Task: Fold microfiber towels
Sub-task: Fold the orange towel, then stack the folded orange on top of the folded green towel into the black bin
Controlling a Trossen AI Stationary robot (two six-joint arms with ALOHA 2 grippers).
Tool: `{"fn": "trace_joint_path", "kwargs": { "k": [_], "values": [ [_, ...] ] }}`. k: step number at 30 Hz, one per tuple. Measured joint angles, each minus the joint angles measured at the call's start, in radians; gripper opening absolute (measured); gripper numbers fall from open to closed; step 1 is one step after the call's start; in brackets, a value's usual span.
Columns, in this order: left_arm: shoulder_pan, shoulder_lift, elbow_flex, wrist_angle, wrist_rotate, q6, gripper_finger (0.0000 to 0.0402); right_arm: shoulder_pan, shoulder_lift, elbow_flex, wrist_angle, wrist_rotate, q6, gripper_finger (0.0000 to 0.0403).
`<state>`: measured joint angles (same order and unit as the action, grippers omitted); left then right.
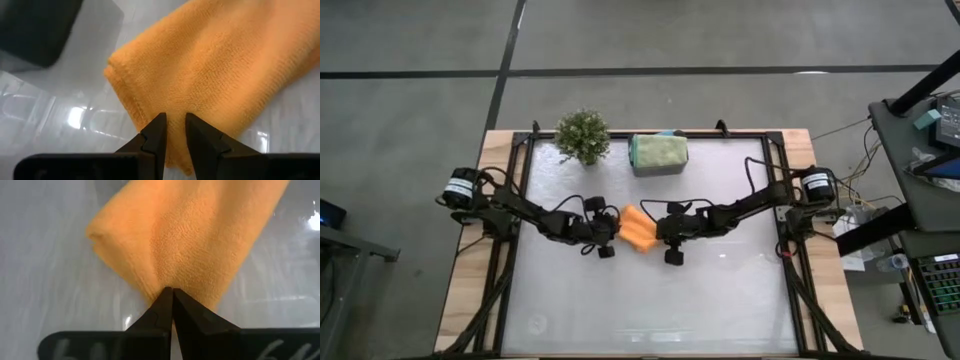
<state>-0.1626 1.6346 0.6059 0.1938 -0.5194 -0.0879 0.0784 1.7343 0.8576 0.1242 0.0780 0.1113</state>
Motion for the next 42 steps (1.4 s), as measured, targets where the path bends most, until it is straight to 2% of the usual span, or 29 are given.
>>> {"fn": "trace_joint_path", "kwargs": {
  "k": [9,14,17,21,27,30,32,38,42],
  "values": [
    [-0.009,-0.121,-0.006,0.001,0.001,0.042,0.0059,-0.034,-0.108,0.097,-0.190,-0.008,0.022,0.0018],
    [-0.034,-0.127,-0.008,0.035,0.039,0.041,0.0059,-0.072,-0.130,0.137,-0.205,-0.012,0.022,0.0052],
    [-0.047,-0.108,-0.013,0.101,0.078,0.041,0.0059,-0.110,-0.130,0.157,-0.204,-0.072,0.060,0.0081],
    [-0.052,-0.065,-0.027,0.220,0.121,0.042,0.0059,-0.171,-0.096,0.178,-0.203,-0.204,0.150,0.0123],
    [-0.051,0.022,-0.030,0.292,0.122,0.041,0.0059,-0.228,-0.007,0.195,-0.204,-0.260,0.212,0.0179],
    [-0.051,0.061,-0.030,0.313,0.122,0.033,0.0059,-0.253,0.027,0.209,-0.194,-0.341,0.223,0.0202],
    [-0.051,0.081,-0.031,0.310,0.124,0.018,0.0059,-0.264,0.048,0.221,-0.191,-0.375,0.230,0.0215],
    [-0.050,0.109,-0.031,0.322,0.125,0.007,0.0059,-0.267,0.107,0.250,-0.192,-0.378,0.229,0.0242],
    [-0.048,0.101,-0.039,0.319,0.126,-0.010,0.0059,-0.267,0.151,0.281,-0.179,-0.471,0.216,0.0249]
  ]
}}
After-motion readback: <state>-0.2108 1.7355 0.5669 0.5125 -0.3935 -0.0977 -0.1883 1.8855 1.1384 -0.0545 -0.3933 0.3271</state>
